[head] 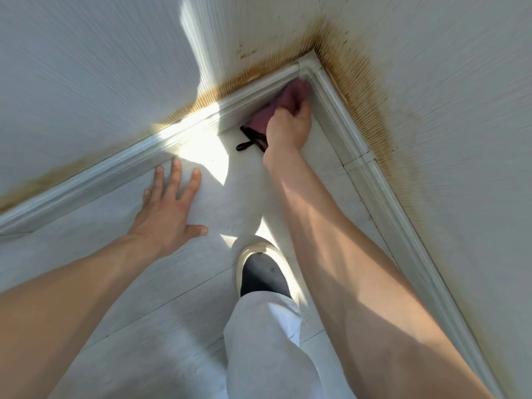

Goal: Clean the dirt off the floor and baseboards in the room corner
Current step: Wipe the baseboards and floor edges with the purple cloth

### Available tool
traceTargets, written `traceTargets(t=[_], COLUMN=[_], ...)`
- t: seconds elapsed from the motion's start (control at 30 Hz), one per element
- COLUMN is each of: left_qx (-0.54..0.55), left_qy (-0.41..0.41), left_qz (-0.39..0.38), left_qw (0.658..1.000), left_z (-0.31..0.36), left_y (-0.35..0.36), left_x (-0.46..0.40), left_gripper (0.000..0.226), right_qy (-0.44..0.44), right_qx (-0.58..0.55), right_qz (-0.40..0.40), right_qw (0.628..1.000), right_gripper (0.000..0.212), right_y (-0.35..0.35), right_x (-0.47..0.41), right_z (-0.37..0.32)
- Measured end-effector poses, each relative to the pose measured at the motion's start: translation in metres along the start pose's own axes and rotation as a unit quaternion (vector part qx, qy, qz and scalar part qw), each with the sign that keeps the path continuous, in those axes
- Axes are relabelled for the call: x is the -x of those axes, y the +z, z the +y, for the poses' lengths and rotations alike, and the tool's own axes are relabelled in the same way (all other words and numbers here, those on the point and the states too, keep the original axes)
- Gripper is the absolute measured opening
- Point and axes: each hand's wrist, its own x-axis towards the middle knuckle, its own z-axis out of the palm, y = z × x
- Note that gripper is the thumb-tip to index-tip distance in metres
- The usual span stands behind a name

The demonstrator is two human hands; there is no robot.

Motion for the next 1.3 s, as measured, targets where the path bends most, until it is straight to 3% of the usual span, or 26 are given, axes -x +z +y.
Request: traceTargets(t=[0.1,0.3,0.53,0.67,0.97,1.17,1.23,1.3], left_qx=[0.004,0.011,0.023,0.018,0.031,0.035,0.040,0.052], left_qy=[0.002,-0.004,-0.003,-0.004,-0.003,-0.003,-0.007,-0.006], left_qz=[-0.003,0.005,0.011,0.007,0.014,0.012,0.010,0.010], left_qw=[1.000,1.000,1.000,1.000,0.999,0.999,0.999,0.999], left_z=[0.000,0.000,0.000,0.003,0.001,0.003,0.001,0.004], left_y=[0.000,0.000,0.000,-0.001,0.000,-0.001,0.000,-0.003], left_x=[0.001,0.001,0.001,0.002,0.002,0.003,0.002,0.005], left_gripper=[0.116,0.116,0.116,0.117,0.112,0.118,0.117,0.117], right_qy=[0.011,-0.056,-0.077,-0.107,-0.111,-0.063,-0.048,-0.034], right_qx=[-0.002,0.039,0.136,0.141,0.243,0.073,0.003,0.020], right_qz=[0.027,0.043,0.007,0.014,-0.110,0.060,0.029,-0.014], right_qw=[1.000,0.997,0.988,0.984,0.957,0.994,0.998,0.999], right_gripper=[0.057,0.052,0.044,0.054,0.049,0.053,0.057,0.053], right_y=[-0.006,-0.008,0.000,0.004,0.019,0.005,0.023,0.042], right_x=[-0.017,-0.011,-0.013,-0.003,0.059,-0.010,0.004,0.036], right_z=[-0.014,0.001,-0.011,-0.005,0.064,0.026,0.027,0.043])
